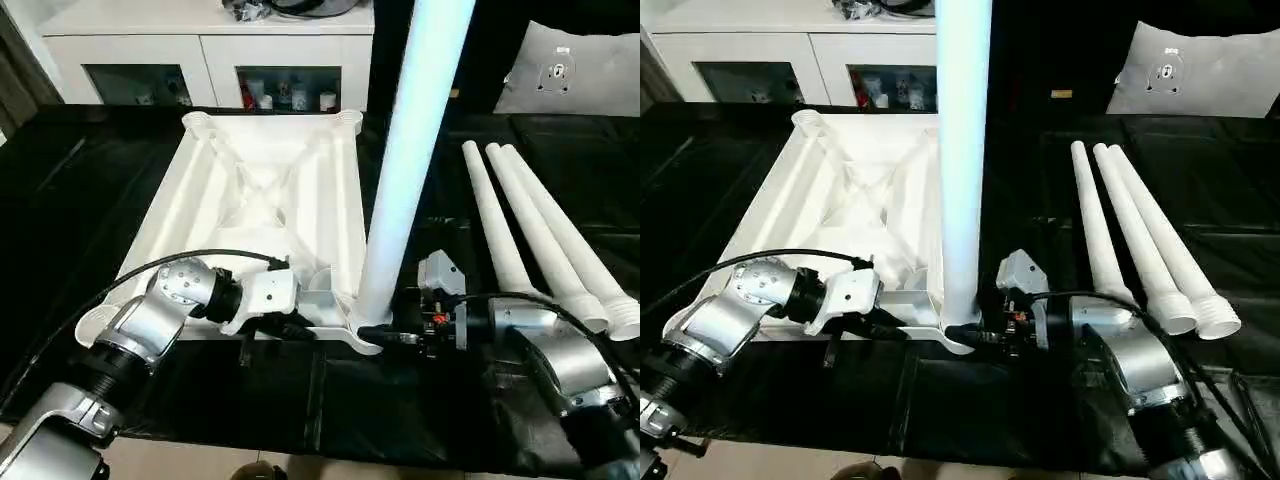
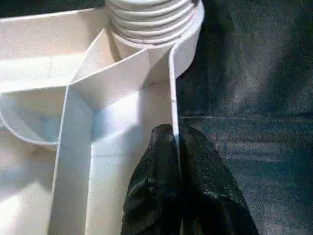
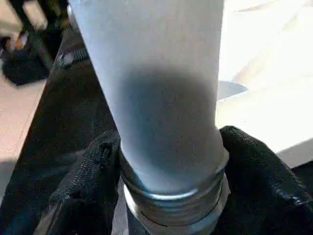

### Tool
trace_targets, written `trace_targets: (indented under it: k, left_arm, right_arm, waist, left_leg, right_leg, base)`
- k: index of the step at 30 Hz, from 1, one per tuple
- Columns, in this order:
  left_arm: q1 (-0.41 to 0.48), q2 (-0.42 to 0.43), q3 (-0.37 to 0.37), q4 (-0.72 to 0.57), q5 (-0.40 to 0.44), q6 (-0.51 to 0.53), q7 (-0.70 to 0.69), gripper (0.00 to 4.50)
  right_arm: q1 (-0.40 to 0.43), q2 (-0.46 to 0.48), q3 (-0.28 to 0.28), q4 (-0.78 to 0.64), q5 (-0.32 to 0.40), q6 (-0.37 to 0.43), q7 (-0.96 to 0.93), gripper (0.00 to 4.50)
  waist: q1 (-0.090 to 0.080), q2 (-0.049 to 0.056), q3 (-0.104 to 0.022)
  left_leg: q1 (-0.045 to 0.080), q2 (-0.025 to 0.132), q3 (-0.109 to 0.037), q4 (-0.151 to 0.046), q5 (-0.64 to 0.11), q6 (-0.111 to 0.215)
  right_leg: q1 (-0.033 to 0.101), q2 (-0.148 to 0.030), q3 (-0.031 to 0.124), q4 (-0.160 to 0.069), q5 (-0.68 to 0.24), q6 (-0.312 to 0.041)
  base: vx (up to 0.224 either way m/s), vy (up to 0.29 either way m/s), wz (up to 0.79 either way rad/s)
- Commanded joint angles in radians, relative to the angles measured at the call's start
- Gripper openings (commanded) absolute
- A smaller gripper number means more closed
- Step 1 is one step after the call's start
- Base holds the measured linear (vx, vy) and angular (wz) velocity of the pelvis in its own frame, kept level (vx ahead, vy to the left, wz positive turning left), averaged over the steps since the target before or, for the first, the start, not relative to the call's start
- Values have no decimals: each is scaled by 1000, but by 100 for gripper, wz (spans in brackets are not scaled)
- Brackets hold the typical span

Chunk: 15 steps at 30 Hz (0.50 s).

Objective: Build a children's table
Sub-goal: Insert table leg to table base

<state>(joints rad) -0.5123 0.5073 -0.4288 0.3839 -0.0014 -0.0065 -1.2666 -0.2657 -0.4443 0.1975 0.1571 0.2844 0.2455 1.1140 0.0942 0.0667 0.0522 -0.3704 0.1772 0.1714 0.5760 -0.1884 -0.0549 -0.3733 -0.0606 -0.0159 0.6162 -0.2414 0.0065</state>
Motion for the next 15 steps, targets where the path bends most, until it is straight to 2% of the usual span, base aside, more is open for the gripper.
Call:
trace_targets:
  k: [1,2,3,4,5,6,7,9,11,15]
  left_arm:
    - [23,-25,-17,-22,26,57,60,0]
    - [32,-47,1,-45,22,108,111,0]
    - [38,-59,9,-60,16,136,132,0]
    - [48,-82,23,-88,6,191,171,0]
    - [53,-99,31,-104,4,221,200,0]
    - [56,-120,38,-120,8,254,237,0]
    - [57,-135,42,-131,12,276,261,0]
    - [58,-165,50,-151,19,320,307,0]
    - [53,-250,63,-185,43,413,413,0]
    - [45,-341,71,-219,67,503,527,0]
  right_arm:
    - [30,42,12,-15,0,30,-71,275]
    - [51,83,6,-14,-14,31,-144,275]
    - [61,104,4,-12,-22,35,-181,275]
    - [76,144,1,-8,-37,44,-250,274]
    - [83,173,-3,-3,-45,49,-297,274]
    - [85,207,-12,4,-49,58,-348,274]
    - [86,229,-18,7,-48,64,-380,274]
    - [85,274,-33,14,-45,79,-441,274]
    - [60,360,-61,44,-54,101,-569,274]
    - [35,436,-85,81,-81,111,-695,274]
  waist:
    - [-4,3,-47]
    - [-5,3,-45]
    - [-9,0,-39]
    - [-13,3,-34]
    - [-16,2,-30]
    - [-23,-2,-25]
    - [-31,0,-22]
    - [-41,1,-22]
    - [-48,0,-21]
    - [-56,0,-25]
  left_leg:
    - [12,50,-16,-61,-166,42]
    - [13,50,-15,-63,-180,36]
    - [14,50,-16,-69,-218,21]
    - [19,51,-16,-76,-257,1]
    - [19,49,-17,-80,-284,-7]
    - [18,47,-22,-85,-321,-22]
    - [20,46,-24,-90,-346,-34]
    - [25,47,-27,-91,-373,-40]
    - [20,47,-27,-93,-362,-42]
    - [18,44,-25,-89,-328,-33]
  right_leg:
    - [37,-71,28,-61,68,-285]
    - [35,-70,28,-64,37,-282]
    - [33,-73,29,-72,-44,-275]
    - [27,-74,32,-79,-136,-262]
    - [26,-73,32,-84,-193,-250]
    - [26,-76,33,-92,-294,-222]
    - [22,-76,35,-97,-361,-198]
    - [16,-76,38,-104,-402,-177]
    - [14,-74,39,-103,-376,-176]
    - [14,-72,40,-104,-305,-179]
  base:
    - [0,0,0]
    - [0,0,0]
    - [0,0,0]
    - [0,0,0]
    - [0,0,0]
    - [0,0,0]
    - [0,0,0]
    - [0,0,0]
    - [0,0,0]
    - [0,0,0]
